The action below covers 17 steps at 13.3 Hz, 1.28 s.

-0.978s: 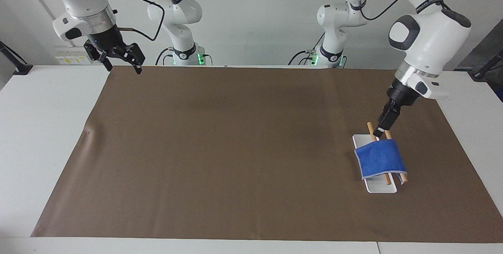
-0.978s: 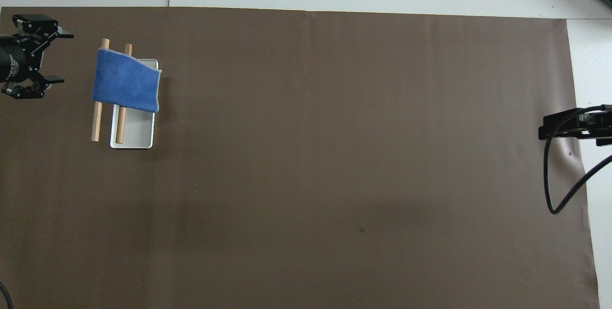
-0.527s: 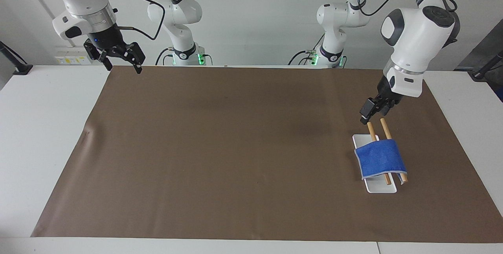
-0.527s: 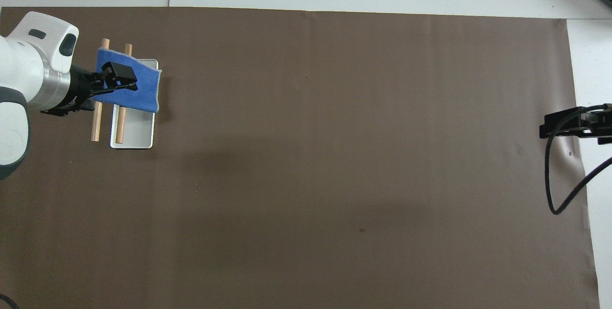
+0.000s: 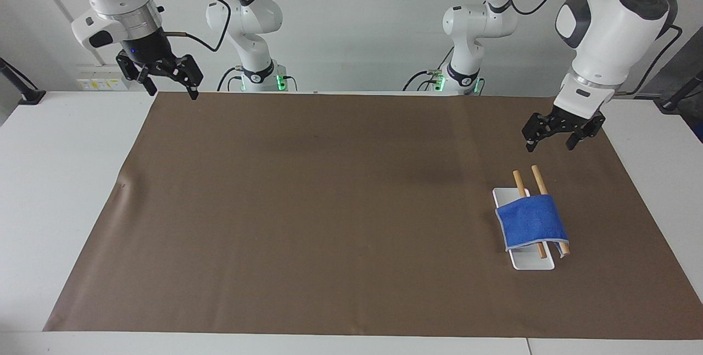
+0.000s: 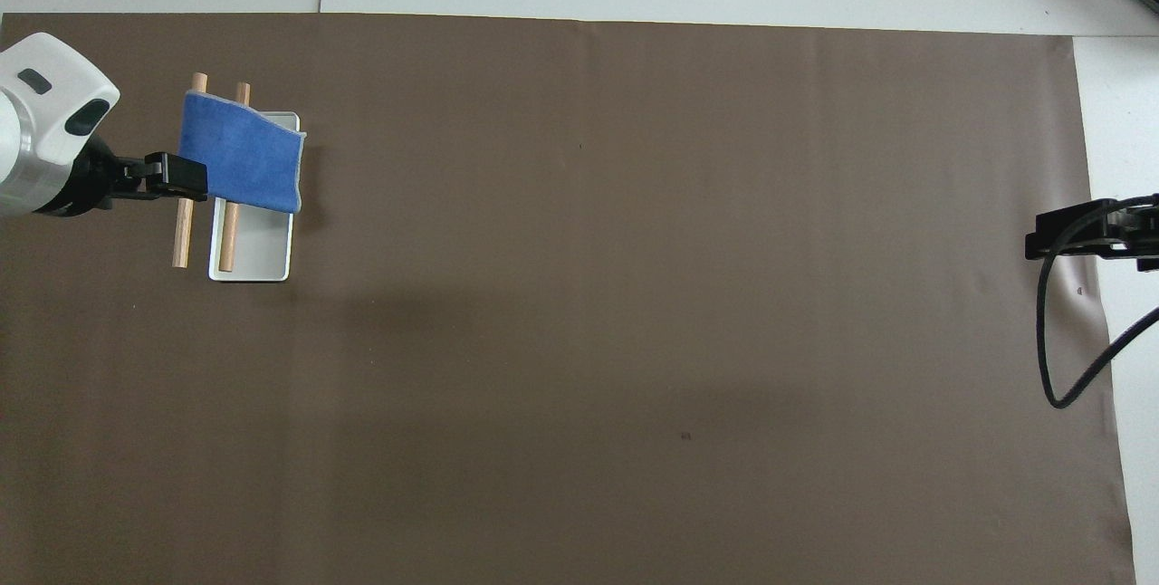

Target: Right arm passes towel to left arm to hang

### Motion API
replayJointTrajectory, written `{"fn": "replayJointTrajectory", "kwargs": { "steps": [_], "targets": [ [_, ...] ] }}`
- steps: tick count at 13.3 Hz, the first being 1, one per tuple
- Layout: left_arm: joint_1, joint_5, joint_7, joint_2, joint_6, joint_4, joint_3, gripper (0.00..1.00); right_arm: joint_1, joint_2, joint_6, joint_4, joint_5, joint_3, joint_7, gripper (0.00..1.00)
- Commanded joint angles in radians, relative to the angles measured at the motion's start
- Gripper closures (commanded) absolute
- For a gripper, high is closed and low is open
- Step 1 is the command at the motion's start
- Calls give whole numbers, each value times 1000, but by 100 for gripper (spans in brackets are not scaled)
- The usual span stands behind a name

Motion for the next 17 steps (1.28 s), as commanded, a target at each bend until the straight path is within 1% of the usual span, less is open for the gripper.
{"fn": "replayJointTrajectory", "kwargs": {
  "steps": [1,2,3,5,8,9,10,11,12,13,17],
  "targets": [
    [2,15,28,60,-155,142,-7,0,4,-7,-9,-11,4,2,15,0],
    [2,14,30,74,-203,191,-11,0,4,-13,-9,-19,3,2,15,0],
    [1,-9,33,53,-194,186,-11,0,4,-13,-8,-20,2,2,9,0],
    [-4,-26,24,1,-194,138,-7,0,4,-13,-8,-22,3,2,7,0],
    [4,-26,33,-13,-191,143,-7,0,4,-14,-8,-23,3,2,7,0],
    [4,-26,28,-24,-193,130,-5,0,4,-14,-8,-23,3,2,6,0],
    [2,-28,12,-54,-188,68,-5,0,4,-14,-8,-25,3,2,7,0],
    [4,-28,16,-96,-147,-13,-5,0,4,-14,-8,-26,2,2,6,0],
    [14,-28,21,-113,-84,-67,-5,0,4,-14,-8,-26,2,2,6,0],
    [19,-28,24,-122,-72,-83,-5,0,4,-14,-8,-28,2,2,7,0],
    [22,-28,25,-122,-82,-83,-5,0,2,-16,-8,-28,3,2,6,0]
  ]
}}
